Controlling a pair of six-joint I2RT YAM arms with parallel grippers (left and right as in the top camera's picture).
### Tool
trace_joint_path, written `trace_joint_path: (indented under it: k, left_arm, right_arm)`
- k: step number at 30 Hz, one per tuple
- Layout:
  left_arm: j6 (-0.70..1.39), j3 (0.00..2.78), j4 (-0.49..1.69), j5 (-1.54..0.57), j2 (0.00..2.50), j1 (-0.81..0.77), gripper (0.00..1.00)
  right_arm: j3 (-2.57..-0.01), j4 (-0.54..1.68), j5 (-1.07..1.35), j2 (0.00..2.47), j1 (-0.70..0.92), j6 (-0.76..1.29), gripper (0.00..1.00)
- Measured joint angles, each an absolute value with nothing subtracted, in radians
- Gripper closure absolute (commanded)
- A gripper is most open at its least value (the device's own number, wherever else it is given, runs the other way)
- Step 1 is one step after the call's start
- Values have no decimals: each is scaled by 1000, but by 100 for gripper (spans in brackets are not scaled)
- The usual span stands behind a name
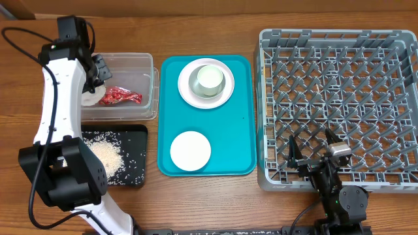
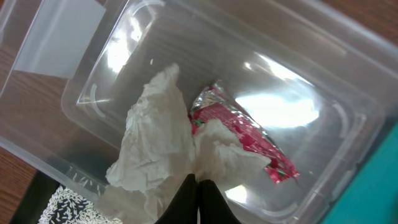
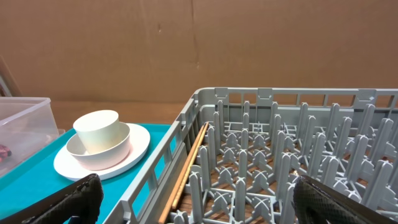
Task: Sort waste into correct bins and load items into the dishwasher
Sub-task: 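Carry the tissue left and release it into the clear bin, then raise the left arm aside and move the right gripper toward the teal tray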
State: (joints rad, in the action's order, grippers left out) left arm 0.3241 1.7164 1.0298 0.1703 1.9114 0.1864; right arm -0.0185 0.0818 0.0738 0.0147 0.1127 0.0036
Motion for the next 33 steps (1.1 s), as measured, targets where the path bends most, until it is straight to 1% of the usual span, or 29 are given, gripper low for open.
trace_joint_path:
  k: [1,2,4,6,7,10,16,19,22,24,26,27,28,33]
  left_arm:
    - [324,1701,1020,173,1911,193,88]
    - [326,1689,1013,176,1911,198,81]
    - [331,1674,1002,181,1911,206,61]
    - [337,1670,998,185,1911,212,44]
    - [339,1669,994,187,1911,215,41]
    - [341,1668,980,192,1911,217,39]
    - [332,1669,1000,168,1911,216,44]
    - [314,1670,1015,130,1909,211,44]
    - [290,1672,1017,86,1879,183,43]
    - [280,1674,1017,60,1834,156,41]
    - [277,1676,1019,39,1777,133,37]
    - [274,1679,1023,25,1744,122,31]
    - [268,1682,1026,10,1710,112,0]
    - [262,1707,1056,-49,1579,105,0]
  right_arm:
    - [-19,81,74,15,113,4,0]
    - [-19,83,74,15,113,3,0]
    - [-19,83,74,15,113,3,0]
    - [-19,83,74,15,113,3,0]
    - [-19,82,74,15,113,3,0]
    - [-19,82,74,15,113,3,0]
    - [-19,82,75,15,113,3,0]
    - [-19,82,74,15,113,3,0]
    - [-19,82,74,15,113,3,0]
    - [-19,82,74,15,113,4,0]
    - [-19,82,74,15,113,4,0]
    - [-19,82,74,15,113,3,0]
    - [-19,83,74,15,113,3,0]
    - [-19,82,74,15,113,3,0]
